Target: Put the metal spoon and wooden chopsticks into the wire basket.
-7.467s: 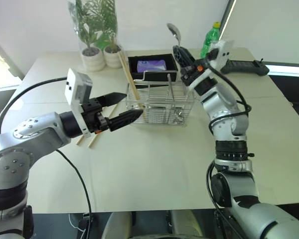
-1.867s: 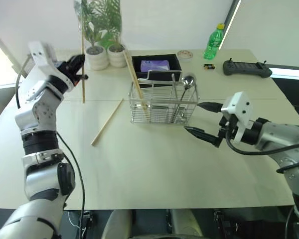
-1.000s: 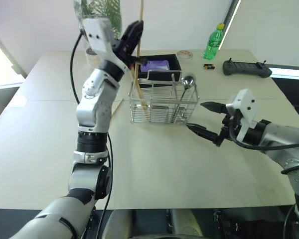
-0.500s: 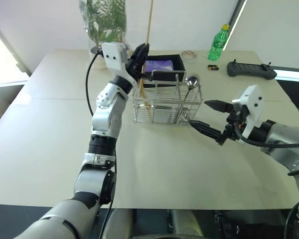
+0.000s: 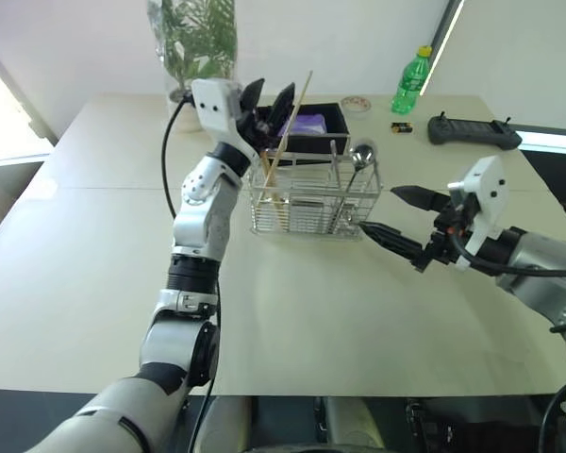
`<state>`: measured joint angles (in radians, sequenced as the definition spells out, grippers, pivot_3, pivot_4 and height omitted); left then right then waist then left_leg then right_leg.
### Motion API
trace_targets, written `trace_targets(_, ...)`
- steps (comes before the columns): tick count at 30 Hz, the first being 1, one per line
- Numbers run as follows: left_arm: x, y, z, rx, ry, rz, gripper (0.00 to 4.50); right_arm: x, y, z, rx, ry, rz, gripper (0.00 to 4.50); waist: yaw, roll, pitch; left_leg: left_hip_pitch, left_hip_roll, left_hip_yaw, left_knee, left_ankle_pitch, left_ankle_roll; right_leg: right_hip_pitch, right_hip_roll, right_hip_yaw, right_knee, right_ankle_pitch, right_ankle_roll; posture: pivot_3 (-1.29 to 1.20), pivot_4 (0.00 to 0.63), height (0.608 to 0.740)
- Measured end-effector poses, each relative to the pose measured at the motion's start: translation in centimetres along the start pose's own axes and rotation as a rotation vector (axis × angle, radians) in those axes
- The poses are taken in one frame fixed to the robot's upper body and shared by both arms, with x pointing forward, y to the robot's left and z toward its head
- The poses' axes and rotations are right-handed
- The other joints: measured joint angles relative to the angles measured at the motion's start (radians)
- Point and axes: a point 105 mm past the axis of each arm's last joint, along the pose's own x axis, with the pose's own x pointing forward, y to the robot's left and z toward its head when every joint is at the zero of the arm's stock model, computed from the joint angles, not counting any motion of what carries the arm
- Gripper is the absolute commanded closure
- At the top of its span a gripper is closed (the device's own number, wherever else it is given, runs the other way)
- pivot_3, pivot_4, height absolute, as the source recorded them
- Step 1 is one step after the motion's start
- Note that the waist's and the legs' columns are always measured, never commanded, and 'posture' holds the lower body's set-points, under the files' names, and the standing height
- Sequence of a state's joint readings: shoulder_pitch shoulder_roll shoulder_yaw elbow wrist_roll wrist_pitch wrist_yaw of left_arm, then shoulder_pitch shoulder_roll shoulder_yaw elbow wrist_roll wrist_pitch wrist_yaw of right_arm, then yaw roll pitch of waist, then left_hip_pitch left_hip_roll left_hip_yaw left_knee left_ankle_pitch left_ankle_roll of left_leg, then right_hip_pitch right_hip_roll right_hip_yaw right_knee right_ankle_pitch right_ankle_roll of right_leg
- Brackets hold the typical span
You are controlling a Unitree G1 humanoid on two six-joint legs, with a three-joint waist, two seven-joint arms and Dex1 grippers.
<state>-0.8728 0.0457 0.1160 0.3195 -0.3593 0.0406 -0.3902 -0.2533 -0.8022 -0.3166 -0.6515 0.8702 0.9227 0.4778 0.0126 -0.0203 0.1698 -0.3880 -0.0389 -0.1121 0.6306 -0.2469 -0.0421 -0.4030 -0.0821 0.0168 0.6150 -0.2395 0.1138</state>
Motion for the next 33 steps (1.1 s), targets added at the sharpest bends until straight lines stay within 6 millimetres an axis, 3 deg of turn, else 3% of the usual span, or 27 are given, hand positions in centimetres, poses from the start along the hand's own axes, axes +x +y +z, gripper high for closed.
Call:
trace_targets(12, -0.8, 3.5, 6.3, 0.112, -0.001, 0.034, 1.47, 0.4, 0.2, -0.3, -0.001, 0.007, 0.014, 0.0, -0.003, 0.0, 0.0, 0.0, 0.0, 0.0, 0.0, 0.0, 0.0, 0.0, 0.0, 0.0, 0.0, 0.0, 0.0, 0.0, 0.15, 0.716)
trace_targets(20, -2.0, 6.5, 8.6, 0.154, 0.107, 0.031, 1.47, 0.6, 0.4, -0.5, -0.019, 0.008, 0.024, 0.0, -0.004, 0.0, 0.0, 0.0, 0.0, 0.0, 0.0, 0.0, 0.0, 0.0, 0.001, 0.0, 0.0, 0.0, 0.0, 0.0, 0.15, 0.716)
trace_targets(27, -4.5, 10.2, 7.1, 0.127, 0.393, 0.054, 1.47, 0.9, 1.0, -1.5, -0.064, 0.045, 0.06, 0.0, -0.012, 0.0, 0.0, 0.001, 0.001, 0.0, 0.0, 0.0, 0.0, 0.0, 0.001, 0.0, 0.001, 0.0, 0.0, 0.0, 0.15, 0.716)
trace_targets(33, -5.9, 11.2, 5.3, 0.206, 0.681, 0.027, 1.47, 0.4, 1.3, -1.7, -0.162, 0.085, 0.104, 0.0, -0.011, 0.0, 0.0, 0.001, 0.001, 0.0, -0.001, 0.0, 0.0, 0.0, 0.001, 0.0, 0.0, 0.0, 0.0, 0.0, 0.15, 0.716)
